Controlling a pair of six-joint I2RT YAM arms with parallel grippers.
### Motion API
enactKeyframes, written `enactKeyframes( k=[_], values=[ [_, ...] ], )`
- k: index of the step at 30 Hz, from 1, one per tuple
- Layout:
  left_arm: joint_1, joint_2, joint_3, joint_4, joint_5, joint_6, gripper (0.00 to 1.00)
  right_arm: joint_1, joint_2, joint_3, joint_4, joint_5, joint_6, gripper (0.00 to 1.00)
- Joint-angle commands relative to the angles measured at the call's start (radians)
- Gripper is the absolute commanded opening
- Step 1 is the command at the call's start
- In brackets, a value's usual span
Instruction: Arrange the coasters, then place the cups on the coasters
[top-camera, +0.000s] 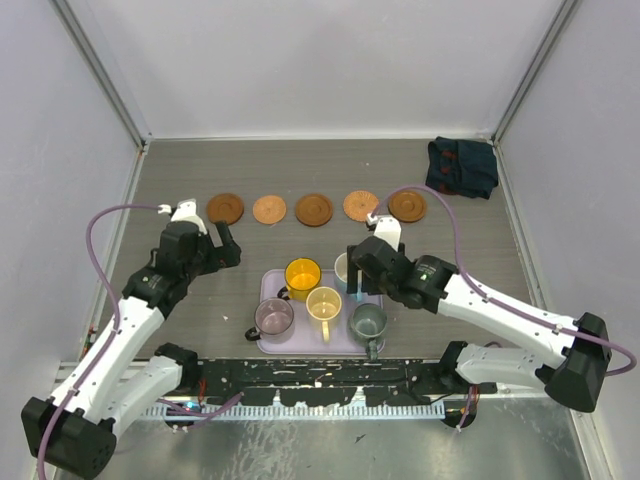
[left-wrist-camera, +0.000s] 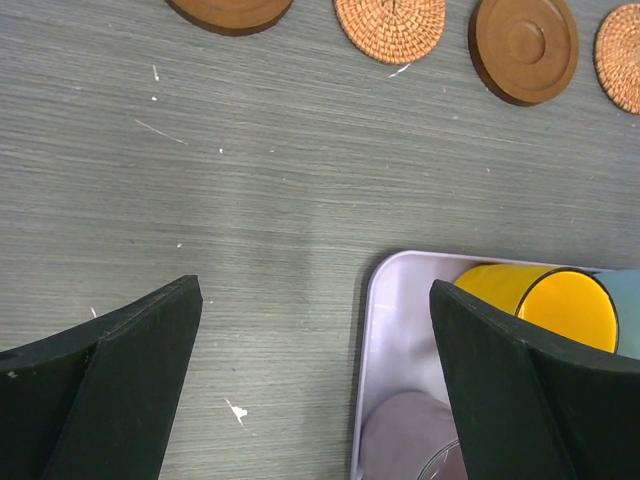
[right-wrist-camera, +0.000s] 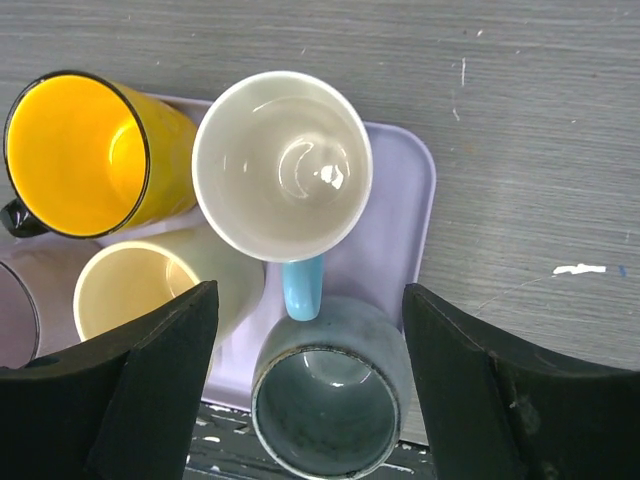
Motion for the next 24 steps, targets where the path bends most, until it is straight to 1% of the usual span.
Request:
enactKeyframes(
  k=[1,4,11,19,24],
  values=[
    [-0.002,0.016,0.02,0.05,0.009,0.005,0.98,0.008,-0.012,-0.016,0.044,-0.069,0.002,0.78],
    [-0.002,0.023,0.018,0.064,0.01,0.001,0.98,0.016,0.007,-0.026,0.047,-0.086,-0.01,0.76],
    [-0.001,0.045,0.017,0.079,0.018,-0.007,0.98,0.02,0.066,-0.057,0.062,-0.083,-0.019,0.76],
    [-0.002,0.051,0.011,0.083,0.017,-0.003,0.98,0.02,0.107,-0.089,0.111,-0.038,-0.001,0.73],
    [-0.002,0.054,0.013,0.078,0.016,0.006,0.98,0.021,0.143,-0.09,0.14,-0.037,-0.005,0.7]
  ],
)
